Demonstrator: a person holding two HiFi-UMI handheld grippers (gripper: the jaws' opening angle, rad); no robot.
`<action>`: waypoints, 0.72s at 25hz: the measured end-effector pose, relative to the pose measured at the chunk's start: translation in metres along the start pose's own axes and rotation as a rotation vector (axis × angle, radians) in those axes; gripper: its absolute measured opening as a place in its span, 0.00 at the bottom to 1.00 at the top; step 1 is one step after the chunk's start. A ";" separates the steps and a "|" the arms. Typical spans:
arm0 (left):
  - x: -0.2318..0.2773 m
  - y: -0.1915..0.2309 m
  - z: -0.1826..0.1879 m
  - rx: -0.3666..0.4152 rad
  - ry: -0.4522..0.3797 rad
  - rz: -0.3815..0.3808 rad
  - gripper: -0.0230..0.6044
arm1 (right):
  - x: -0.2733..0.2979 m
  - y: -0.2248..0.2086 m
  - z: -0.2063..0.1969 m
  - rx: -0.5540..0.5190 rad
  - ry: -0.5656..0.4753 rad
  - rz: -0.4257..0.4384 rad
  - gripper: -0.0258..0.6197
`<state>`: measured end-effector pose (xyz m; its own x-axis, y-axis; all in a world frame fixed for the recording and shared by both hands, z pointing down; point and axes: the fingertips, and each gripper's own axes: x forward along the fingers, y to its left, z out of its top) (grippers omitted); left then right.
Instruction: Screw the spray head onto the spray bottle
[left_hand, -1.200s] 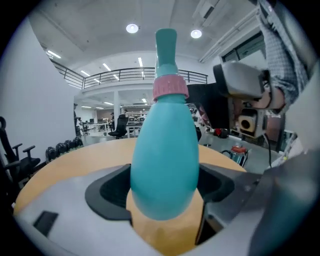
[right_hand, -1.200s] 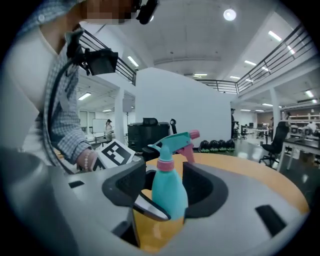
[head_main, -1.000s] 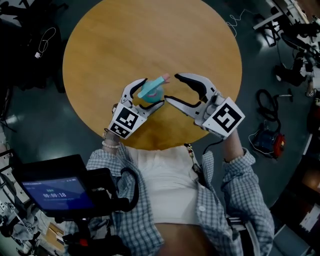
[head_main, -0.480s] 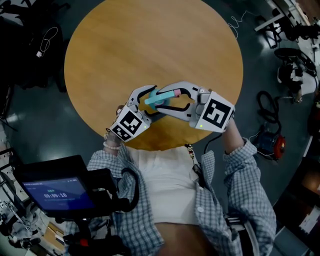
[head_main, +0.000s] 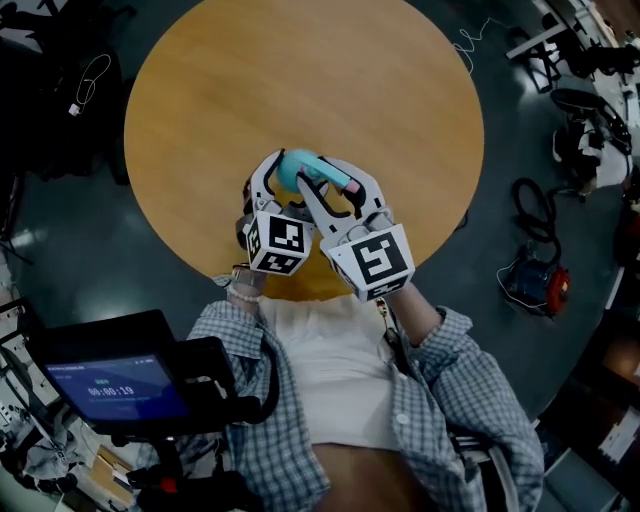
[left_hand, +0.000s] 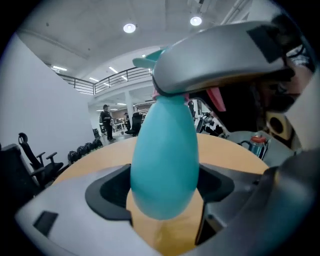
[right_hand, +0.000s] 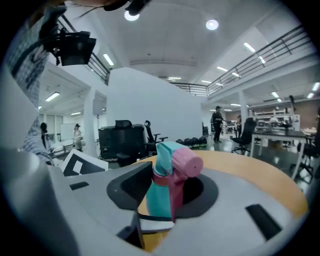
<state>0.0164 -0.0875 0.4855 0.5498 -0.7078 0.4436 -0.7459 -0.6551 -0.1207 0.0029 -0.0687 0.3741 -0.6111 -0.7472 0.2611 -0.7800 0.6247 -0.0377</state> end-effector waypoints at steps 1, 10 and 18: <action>0.001 0.000 -0.002 0.003 0.012 0.010 0.69 | 0.000 -0.002 -0.002 0.032 0.003 -0.028 0.23; -0.012 -0.011 -0.001 -0.036 -0.081 -0.221 0.69 | -0.037 0.024 0.009 0.123 -0.021 0.549 0.34; -0.031 -0.036 0.008 -0.020 -0.133 -0.489 0.69 | -0.057 0.003 0.013 -0.095 0.007 0.636 0.40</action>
<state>0.0293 -0.0441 0.4691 0.8787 -0.3477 0.3272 -0.3955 -0.9139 0.0909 0.0337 -0.0269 0.3463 -0.9492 -0.2230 0.2221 -0.2499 0.9630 -0.1013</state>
